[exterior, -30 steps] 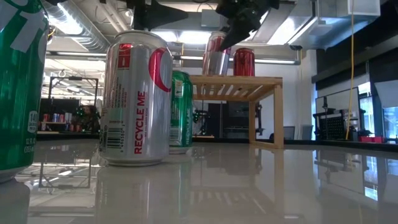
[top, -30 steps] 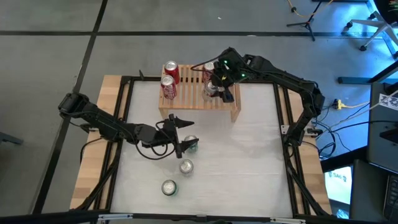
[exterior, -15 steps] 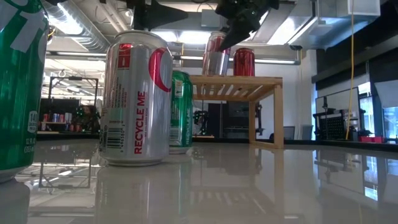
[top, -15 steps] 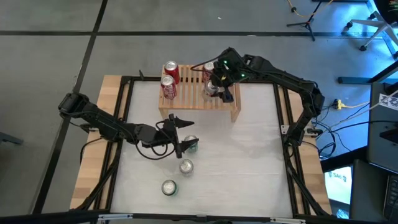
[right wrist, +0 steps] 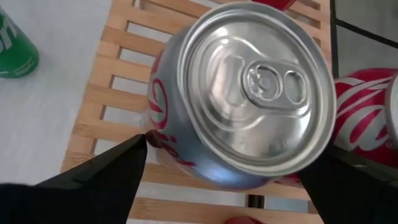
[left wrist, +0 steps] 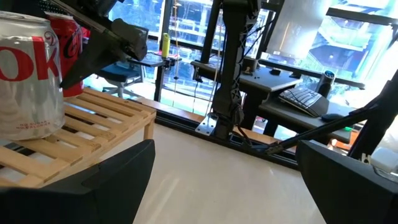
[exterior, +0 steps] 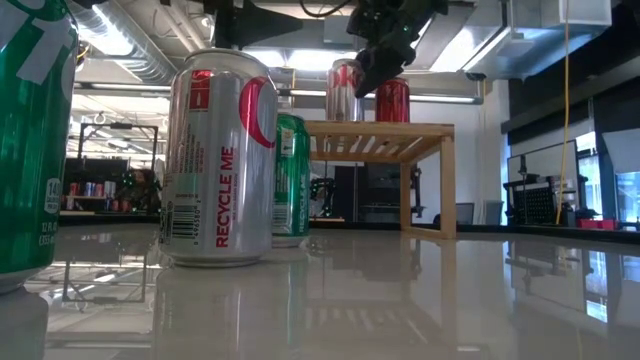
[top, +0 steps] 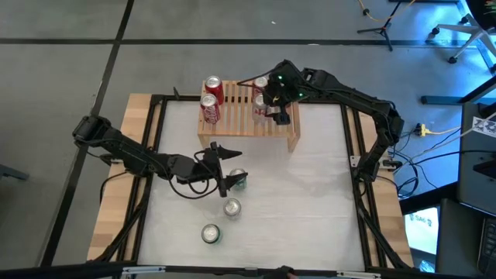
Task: Place canned beverage on shelf
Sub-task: Put the right red silver soda can on the shelf, then put the red silver soda can on the shelf
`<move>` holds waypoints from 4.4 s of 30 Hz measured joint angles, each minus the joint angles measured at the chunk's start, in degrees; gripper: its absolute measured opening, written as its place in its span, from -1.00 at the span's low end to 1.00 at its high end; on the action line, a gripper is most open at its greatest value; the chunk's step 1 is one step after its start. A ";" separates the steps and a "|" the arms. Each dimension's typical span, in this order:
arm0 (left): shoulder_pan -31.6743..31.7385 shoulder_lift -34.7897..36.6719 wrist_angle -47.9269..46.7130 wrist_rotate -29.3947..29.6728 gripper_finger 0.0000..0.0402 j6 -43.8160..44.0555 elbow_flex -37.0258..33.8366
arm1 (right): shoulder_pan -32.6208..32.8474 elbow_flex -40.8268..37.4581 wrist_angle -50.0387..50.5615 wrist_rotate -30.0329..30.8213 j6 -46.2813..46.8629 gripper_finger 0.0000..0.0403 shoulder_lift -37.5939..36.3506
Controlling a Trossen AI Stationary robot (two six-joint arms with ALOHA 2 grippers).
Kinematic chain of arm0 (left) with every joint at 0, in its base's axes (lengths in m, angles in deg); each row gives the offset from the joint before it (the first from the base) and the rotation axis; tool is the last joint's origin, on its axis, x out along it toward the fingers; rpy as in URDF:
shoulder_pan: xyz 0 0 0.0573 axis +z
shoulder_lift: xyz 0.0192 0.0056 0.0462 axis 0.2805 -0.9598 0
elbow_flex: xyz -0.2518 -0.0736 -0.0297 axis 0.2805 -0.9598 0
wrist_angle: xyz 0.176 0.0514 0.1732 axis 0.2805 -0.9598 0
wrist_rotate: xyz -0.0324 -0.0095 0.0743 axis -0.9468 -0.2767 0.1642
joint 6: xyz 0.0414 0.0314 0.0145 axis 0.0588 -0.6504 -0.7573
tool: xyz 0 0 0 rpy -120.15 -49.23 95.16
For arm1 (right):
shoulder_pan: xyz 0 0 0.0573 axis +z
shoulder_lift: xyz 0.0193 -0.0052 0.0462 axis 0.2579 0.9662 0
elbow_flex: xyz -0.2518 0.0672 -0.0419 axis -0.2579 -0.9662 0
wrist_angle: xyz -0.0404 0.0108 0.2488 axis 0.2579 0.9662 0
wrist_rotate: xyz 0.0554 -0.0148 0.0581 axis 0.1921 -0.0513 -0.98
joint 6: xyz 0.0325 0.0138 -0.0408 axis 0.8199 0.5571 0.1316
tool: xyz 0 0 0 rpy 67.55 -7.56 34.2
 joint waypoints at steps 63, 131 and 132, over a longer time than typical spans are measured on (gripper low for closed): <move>-7.98 0.04 -54.38 -4.77 0.88 26.62 23.41 | 29.07 -10.27 15.06 4.16 26.56 0.91 -27.93; -12.22 -15.80 -61.27 -12.95 0.88 29.46 23.32 | 32.37 -37.22 -20.68 -0.36 36.79 0.91 -30.38; -12.22 -15.80 -61.27 -13.23 0.88 29.44 23.32 | 32.37 -37.22 -20.68 -0.36 36.79 0.91 -30.37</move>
